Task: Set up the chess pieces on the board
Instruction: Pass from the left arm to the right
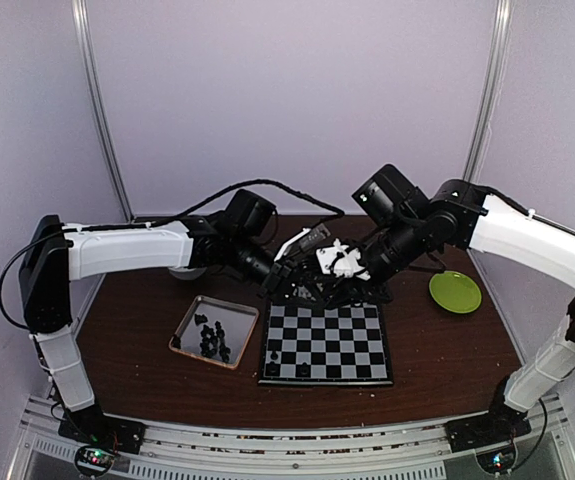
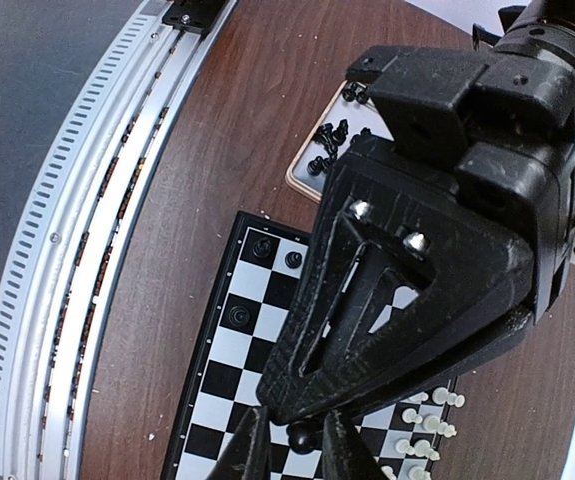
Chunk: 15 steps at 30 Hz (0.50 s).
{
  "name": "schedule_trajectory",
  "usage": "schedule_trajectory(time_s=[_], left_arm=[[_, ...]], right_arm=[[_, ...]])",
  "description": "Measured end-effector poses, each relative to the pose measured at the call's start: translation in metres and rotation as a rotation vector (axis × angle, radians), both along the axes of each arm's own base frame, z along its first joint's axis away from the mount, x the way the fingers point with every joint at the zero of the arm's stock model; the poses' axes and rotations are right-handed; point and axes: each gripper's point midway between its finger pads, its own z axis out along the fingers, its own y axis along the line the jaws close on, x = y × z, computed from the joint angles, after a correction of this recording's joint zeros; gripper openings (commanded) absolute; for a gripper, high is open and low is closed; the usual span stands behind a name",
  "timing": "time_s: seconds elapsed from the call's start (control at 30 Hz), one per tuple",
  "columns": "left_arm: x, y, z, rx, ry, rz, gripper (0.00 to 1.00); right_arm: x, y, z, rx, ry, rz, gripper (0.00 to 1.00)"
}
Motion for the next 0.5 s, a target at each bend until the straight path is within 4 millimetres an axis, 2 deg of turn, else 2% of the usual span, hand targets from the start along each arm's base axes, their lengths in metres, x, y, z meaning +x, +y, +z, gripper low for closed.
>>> schedule_trajectory(time_s=[0.23,0.4,0.5], left_arm=[[0.0007,-0.0006,-0.0005,0.004,0.01,0.004,0.11],[0.001,-0.0008,-0.0004,0.003,0.011,0.006,0.27],[0.0043,-0.0015,-0.003,0.005,-0.003,0.021,0.32]], right_arm=[[-0.0022,-0.0023,-0.0017,-0.01,0.01,-0.002,0.05],[-0.0024,-0.0029,-0.0014,-0.01,0.01,-0.005,0.01],[-0.0023,-0.0032,-0.0014,-0.01,0.008,-0.006,0.0]])
